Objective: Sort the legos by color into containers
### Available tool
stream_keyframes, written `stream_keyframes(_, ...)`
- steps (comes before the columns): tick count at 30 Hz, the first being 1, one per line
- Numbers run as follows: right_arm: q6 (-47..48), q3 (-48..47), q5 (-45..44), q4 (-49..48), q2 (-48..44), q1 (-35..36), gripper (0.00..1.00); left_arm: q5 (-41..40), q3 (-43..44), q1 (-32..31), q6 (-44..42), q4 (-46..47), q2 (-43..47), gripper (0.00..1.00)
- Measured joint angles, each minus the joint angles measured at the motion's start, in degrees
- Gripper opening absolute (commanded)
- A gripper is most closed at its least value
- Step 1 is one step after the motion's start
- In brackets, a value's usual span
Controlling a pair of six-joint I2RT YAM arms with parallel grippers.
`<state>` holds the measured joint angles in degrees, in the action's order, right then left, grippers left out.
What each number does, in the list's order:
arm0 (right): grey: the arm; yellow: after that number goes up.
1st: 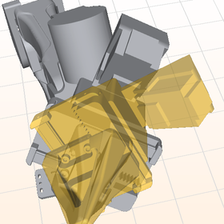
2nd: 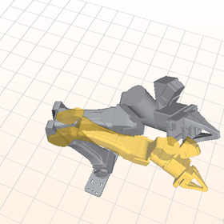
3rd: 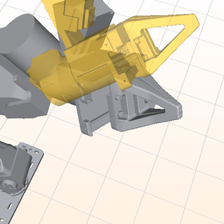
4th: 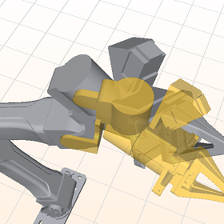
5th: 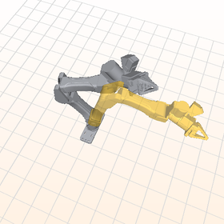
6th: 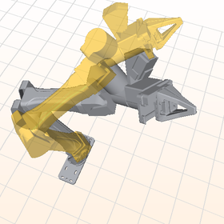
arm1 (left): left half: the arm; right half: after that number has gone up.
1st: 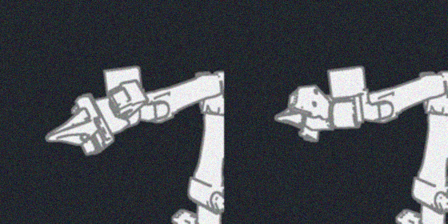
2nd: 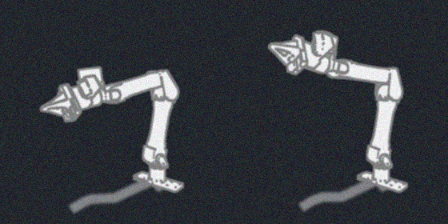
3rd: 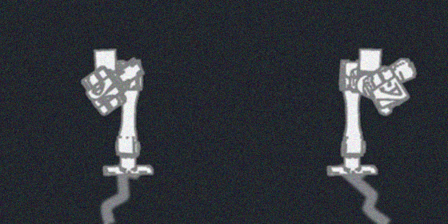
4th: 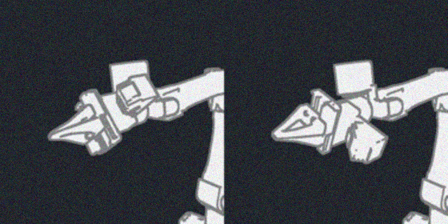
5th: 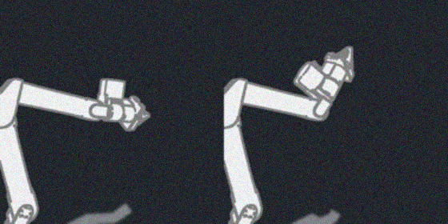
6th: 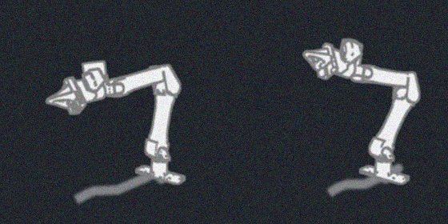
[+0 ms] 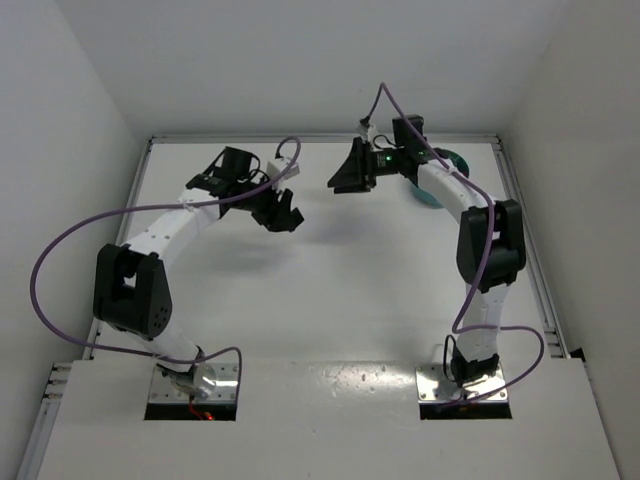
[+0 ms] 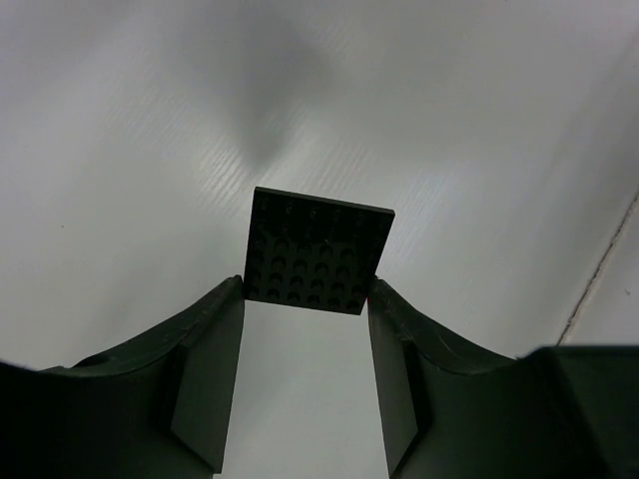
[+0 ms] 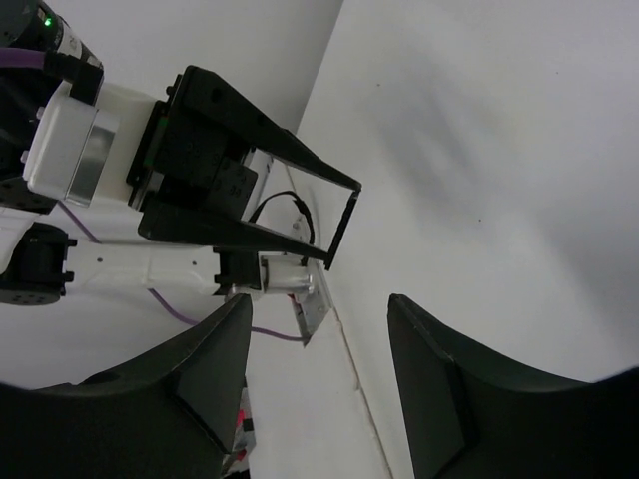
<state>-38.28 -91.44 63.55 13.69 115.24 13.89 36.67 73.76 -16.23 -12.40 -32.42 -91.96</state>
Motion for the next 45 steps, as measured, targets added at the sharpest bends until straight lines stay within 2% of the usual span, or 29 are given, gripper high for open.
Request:
stream_keyframes(21, -0.7, 1.81, -0.57, -0.11, 2.34, 7.02, 0.59, -1.64, 1.31, -4.76, 2.21, 1.33, 0.37, 0.25)
stream_keyframes(22, -0.5, 1.81, -0.72, 0.11, 2.62, 7.15, 0.59, -1.92, 1.31, -4.76, 2.21, 1.33, 0.37, 0.36)
stream_keyframes(25, 1.88, 1.81, -3.23, 2.89, 2.78, 7.02, 0.59, -2.62, 0.55, -4.76, 1.42, 1.75, 1.07, 0.58)
stream_keyframes(28, 8.7, 1.22, -8.7, 9.9, 2.45, 5.35, 0.59, -3.63, -3.04, -4.76, 0.87, 2.64, 4.31, 0.63)
stream_keyframes(29, 11.96, 0.68, -11.96, 13.05, 2.25, 4.46, 0.55, -4.09, -4.68, -4.76, 0.85, 2.86, 5.97, 0.65)
stream_keyframes(33, 26.4, -3.48, -23.23, 27.65, 1.11, 0.87, 0.54, -4.98, -7.72, -3.93, 0.87, 3.41, 9.81, 0.67)
stream_keyframes(36, 36.92, -2.58, -30.47, 36.46, -2.69, -1.55, 0.54, -4.96, -7.85, -2.23, 0.52, 3.43, 10.34, 0.68)
stream_keyframes(40, 49.42, 4.61, -40.79, 43.69, -11.47, -2.8, 0.53, -5.16, -8.17, -1.03, -0.7, 3.34, 10.38, 0.68)
stream_keyframes(45, 62.88, 21.79, -51.41, 45.99, -26.27, -4.2, 0.5, -5.49, -9.38, -0.92, -1.57, 3.21, 10.45, 0.68)
